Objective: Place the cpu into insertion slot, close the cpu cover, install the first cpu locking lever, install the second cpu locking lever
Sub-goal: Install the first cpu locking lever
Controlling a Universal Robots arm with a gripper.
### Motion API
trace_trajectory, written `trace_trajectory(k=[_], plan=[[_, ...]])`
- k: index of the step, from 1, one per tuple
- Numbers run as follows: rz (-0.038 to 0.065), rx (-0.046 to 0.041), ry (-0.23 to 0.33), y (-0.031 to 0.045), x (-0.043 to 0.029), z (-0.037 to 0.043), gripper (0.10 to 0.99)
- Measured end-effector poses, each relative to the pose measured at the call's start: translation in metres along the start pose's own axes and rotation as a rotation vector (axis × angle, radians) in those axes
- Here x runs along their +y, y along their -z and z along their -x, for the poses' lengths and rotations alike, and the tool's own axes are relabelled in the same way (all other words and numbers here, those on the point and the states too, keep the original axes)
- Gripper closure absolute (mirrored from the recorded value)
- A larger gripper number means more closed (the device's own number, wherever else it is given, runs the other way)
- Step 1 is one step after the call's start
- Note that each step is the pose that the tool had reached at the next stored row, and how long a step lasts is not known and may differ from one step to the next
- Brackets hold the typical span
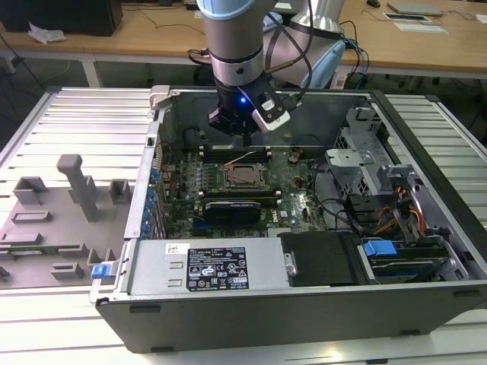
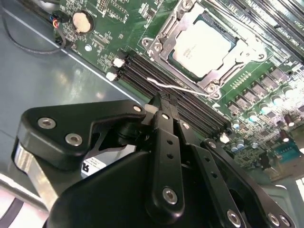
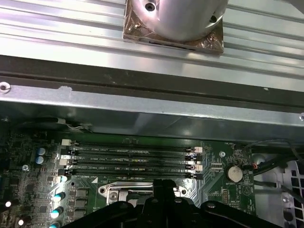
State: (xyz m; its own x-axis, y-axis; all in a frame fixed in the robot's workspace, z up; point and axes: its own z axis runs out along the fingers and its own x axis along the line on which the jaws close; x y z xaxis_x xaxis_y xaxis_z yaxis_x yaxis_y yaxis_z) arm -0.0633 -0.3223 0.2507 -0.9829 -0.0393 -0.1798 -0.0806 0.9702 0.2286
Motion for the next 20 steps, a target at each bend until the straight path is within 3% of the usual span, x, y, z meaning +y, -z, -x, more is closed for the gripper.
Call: trace_trajectory(k=[3,7,13,20], plan=[[-0.002,-0.0050,-0.007,-0.0051,-0.0013,-0.0010,0.980],[-0.013,-0.0197,-0.069,-0.0146,-0.0032,-0.0028,0.980],[-0.015,-0.0223,-0.079,-0.0229,0.0013,-0.0062,0.980],[-0.016,-0.0257,-0.083,-0.0316,-0.0005,-0.0078,0.980]])
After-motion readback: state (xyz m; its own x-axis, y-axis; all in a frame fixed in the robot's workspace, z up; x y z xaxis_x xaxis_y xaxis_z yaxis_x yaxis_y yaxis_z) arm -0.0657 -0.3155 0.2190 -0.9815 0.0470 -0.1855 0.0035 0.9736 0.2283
